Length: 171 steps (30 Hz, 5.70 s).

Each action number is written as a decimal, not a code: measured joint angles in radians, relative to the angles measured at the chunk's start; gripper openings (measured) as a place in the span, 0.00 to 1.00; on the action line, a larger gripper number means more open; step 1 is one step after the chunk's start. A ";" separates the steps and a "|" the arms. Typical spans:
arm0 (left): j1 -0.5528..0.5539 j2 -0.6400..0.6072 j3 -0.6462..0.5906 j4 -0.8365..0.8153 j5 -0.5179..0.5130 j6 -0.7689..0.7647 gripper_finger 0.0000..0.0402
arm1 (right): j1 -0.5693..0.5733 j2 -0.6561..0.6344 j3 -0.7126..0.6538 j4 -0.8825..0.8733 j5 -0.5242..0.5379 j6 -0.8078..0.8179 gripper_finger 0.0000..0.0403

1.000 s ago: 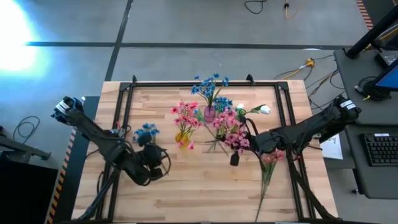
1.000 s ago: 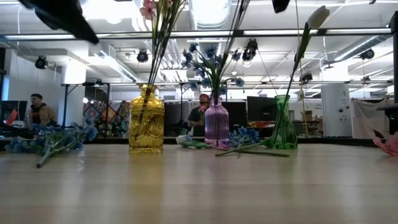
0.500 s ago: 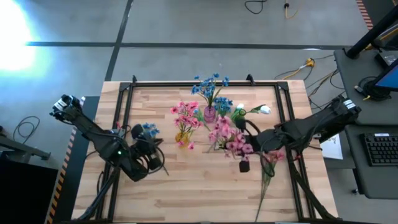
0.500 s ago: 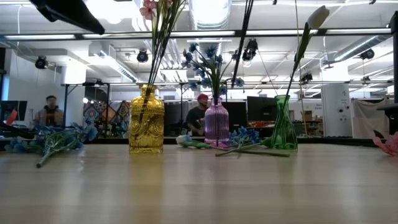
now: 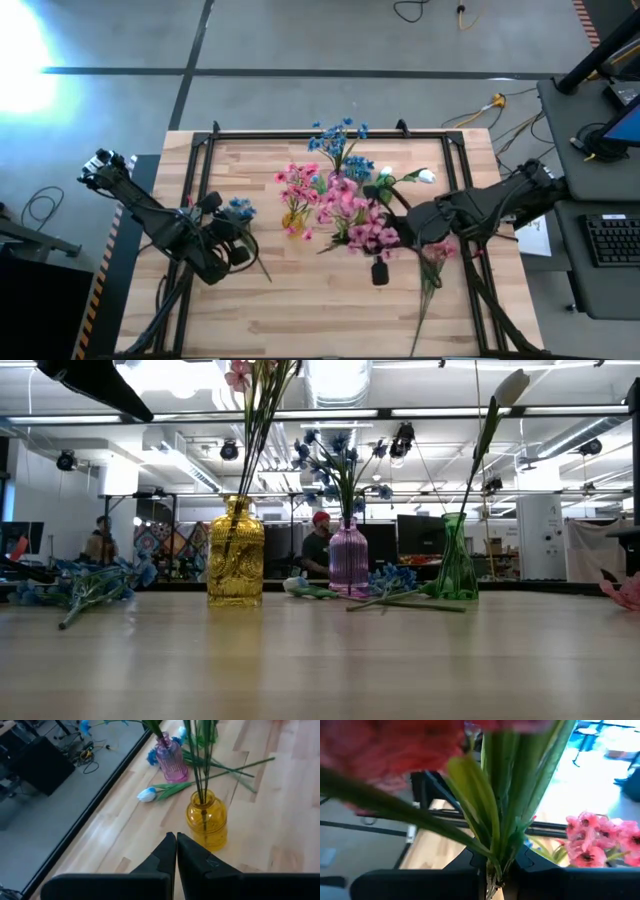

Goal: Sort flowers into vase by color
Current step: Put the bottom left pink flower into the yellow flower vase

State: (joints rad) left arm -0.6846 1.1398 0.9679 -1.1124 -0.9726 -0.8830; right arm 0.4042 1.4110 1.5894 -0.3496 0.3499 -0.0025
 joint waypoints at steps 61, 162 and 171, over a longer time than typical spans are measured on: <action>-0.007 0.070 -0.232 0.337 -0.016 -0.012 0.00 | -0.189 -0.026 -0.645 0.966 0.034 -0.174 0.04; -0.005 0.072 -0.237 0.371 -0.066 0.003 0.00 | -0.257 0.096 -0.406 0.615 -0.036 -0.142 0.04; -0.005 0.072 -0.237 0.372 -0.065 0.002 0.00 | -0.257 0.096 -0.406 0.615 -0.035 -0.151 0.04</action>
State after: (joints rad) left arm -0.6891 1.2118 0.7307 -0.7403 -1.0378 -0.8806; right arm 0.1471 1.5074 1.1831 0.2649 0.3145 -0.1536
